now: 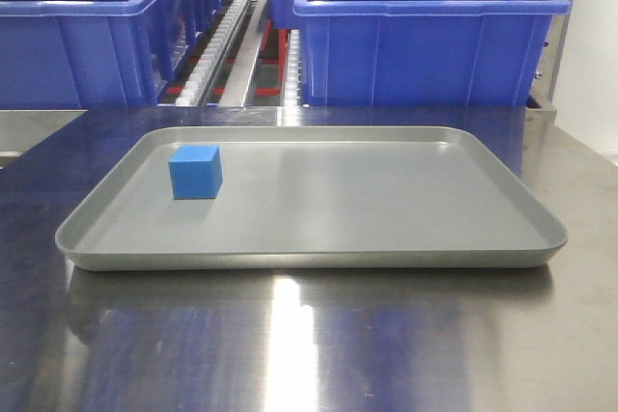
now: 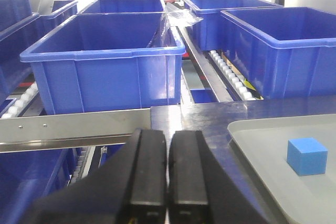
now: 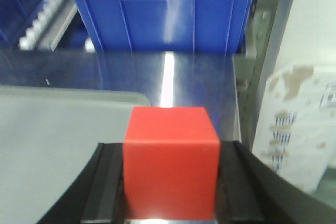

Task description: Sort and place red and blue blocks on shelf

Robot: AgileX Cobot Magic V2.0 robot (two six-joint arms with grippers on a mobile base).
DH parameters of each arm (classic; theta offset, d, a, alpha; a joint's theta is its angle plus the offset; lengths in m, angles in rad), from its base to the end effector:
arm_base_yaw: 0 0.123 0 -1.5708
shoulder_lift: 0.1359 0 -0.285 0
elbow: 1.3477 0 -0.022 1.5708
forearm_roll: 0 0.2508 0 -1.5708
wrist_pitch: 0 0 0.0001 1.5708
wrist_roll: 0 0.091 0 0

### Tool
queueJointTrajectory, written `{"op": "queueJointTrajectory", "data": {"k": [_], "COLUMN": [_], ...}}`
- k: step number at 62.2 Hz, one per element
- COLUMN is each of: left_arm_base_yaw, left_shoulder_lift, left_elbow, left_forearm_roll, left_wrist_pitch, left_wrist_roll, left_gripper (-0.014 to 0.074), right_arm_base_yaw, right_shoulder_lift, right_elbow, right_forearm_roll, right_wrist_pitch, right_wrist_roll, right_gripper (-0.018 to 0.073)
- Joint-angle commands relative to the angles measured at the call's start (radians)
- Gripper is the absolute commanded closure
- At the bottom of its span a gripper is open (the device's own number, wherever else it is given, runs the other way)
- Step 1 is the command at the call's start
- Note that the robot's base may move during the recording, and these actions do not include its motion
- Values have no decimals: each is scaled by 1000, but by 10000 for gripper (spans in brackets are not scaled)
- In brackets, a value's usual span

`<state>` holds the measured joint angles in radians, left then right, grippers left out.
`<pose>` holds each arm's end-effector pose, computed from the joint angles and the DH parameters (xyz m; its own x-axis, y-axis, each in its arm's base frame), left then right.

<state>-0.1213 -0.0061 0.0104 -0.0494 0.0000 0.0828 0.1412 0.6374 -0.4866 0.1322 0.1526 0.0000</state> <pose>0.0558 -0.0068 0.2100 0.0862 0.0231 -0.9960 0.1182 0.9924 0.0333 0.1350 0.0210 0.3086 -0.2302 0.0989 -0.9681 -0.1312 0.9826 0.1315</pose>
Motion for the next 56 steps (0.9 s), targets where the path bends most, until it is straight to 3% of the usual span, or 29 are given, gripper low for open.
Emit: {"op": "queueJointTrajectory", "data": {"k": [1, 22, 56], "left_arm_base_yaw": [-7, -7, -7], "left_shoulder_lift": [-17, -17, -17], "left_elbow": [25, 25, 25], "left_forearm_roll": [-1, -1, -1], "left_wrist_pitch": [-83, -83, -83], "left_wrist_roll": [1, 1, 1], "left_gripper": [472, 472, 472], "right_arm_base_yaw": [-4, -4, -4], "right_shoulder_lift": [-86, -332, -336], "right_elbow": [-14, 14, 14], "right_forearm_roll": [1, 1, 1], "right_wrist_pitch": [-94, -97, -99], "right_wrist_roll": [-10, -10, -10], "right_gripper": [511, 511, 511]}}
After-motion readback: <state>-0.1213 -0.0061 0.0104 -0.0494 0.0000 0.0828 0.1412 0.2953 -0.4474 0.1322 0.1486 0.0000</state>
